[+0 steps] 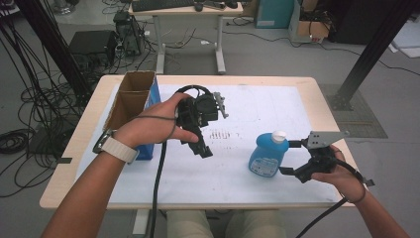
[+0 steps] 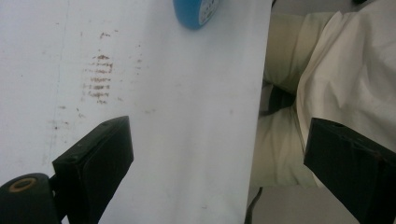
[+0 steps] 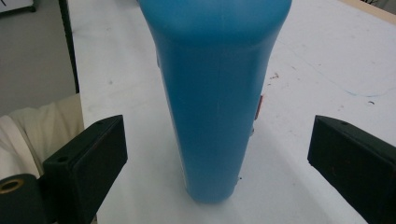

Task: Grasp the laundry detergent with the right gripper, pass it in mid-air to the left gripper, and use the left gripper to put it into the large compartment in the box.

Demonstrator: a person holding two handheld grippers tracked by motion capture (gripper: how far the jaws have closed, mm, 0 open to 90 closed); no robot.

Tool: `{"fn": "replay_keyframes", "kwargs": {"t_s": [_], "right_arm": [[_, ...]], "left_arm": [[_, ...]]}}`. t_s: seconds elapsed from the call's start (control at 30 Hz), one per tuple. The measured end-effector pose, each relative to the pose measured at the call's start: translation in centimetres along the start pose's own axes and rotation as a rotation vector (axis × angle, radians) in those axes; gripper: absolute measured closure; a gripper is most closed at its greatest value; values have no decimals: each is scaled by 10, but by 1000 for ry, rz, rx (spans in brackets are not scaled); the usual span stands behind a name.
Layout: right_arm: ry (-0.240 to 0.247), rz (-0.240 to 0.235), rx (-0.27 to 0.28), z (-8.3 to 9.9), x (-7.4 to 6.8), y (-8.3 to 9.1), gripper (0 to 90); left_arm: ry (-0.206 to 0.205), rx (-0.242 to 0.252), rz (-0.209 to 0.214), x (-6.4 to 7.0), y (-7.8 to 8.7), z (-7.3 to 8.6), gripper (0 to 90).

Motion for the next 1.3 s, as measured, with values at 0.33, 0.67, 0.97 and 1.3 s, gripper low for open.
{"fn": "replay_keyframes", "kwargs": {"t_s": [0.33,0.67,0.97,1.3], "right_arm": [[2,-4,1,1,1,-2,48],[-1,-1,3,1,2,-1,48],[-7,2,1,2,1,0,48],[-1,0,5,1,2,-1,50]], "left_arm": [[0,-3,2,0,0,0,85],[3,-3,0,0,0,1,84],[4,1,-3,0,1,0,85],[5,-1,-2,0,1,1,85]]}}
Point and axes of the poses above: each handheld gripper's, and its own axes: y roughly backward along the jaws, z roughly out of its underside, x roughly to its right, the point moved 3 cm from there along -y, roughly forward along the jaws, and after that the axes turned 6 degrees about -z, right-handed, at the moved point
